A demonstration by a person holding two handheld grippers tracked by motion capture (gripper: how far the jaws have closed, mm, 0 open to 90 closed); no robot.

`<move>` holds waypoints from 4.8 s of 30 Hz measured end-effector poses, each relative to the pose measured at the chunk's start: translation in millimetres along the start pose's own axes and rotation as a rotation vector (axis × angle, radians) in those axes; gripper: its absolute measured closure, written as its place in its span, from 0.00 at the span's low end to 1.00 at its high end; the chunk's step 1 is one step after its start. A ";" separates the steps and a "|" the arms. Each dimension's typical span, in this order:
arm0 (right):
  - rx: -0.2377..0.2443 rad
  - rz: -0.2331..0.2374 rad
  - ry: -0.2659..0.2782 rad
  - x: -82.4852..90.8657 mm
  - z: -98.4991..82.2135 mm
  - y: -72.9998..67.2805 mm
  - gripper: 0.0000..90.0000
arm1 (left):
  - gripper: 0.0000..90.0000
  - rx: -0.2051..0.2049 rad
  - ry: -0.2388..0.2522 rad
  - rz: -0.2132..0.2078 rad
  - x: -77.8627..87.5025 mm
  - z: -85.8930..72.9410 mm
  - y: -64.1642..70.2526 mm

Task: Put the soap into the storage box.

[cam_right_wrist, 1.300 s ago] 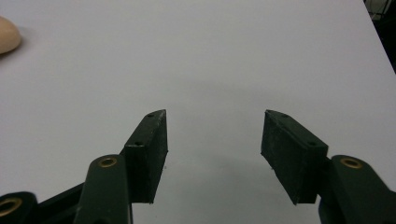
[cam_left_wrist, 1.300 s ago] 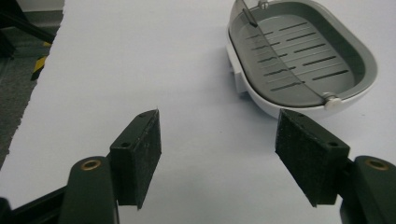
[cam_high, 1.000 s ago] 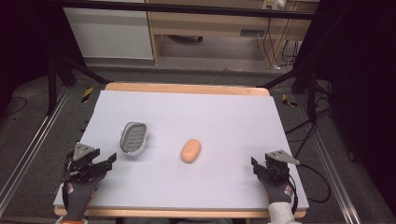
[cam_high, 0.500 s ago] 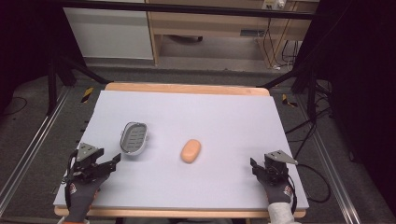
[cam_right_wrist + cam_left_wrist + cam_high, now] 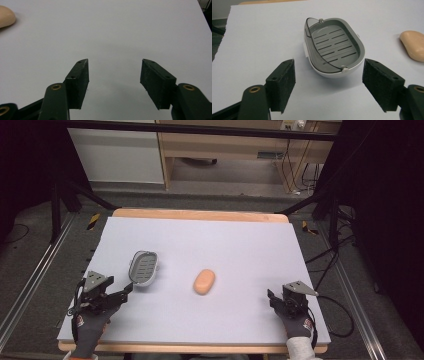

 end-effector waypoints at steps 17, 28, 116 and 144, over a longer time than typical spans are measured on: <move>0.002 -0.006 -0.008 -1.2 1.3 -0.6 0.44 | 0.26 -0.041 0.022 -0.037 3.2 21.7 18.0; 0.001 -0.010 -0.012 -2.0 1.8 -1.1 0.44 | 0.26 -0.052 0.034 -0.059 -1.4 33.8 27.1; 0.008 -0.013 -0.020 -3.5 1.1 1.9 0.53 | 0.26 -0.229 -0.082 -0.208 -109.1 59.0 172.3; 0.013 -0.005 -0.029 -5.0 0.8 1.2 0.56 | 0.24 -0.251 -0.170 -0.205 -139.4 40.0 190.6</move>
Point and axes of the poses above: each handheld gripper's, and its own axes: x roughly backward along the jaws, z roughly out of its top, y roughly to its right, the point moved 4 cm from there along -x, roughly forward along the jaws, and after that the axes turned 1 degree about y, right-handed, at the moved point
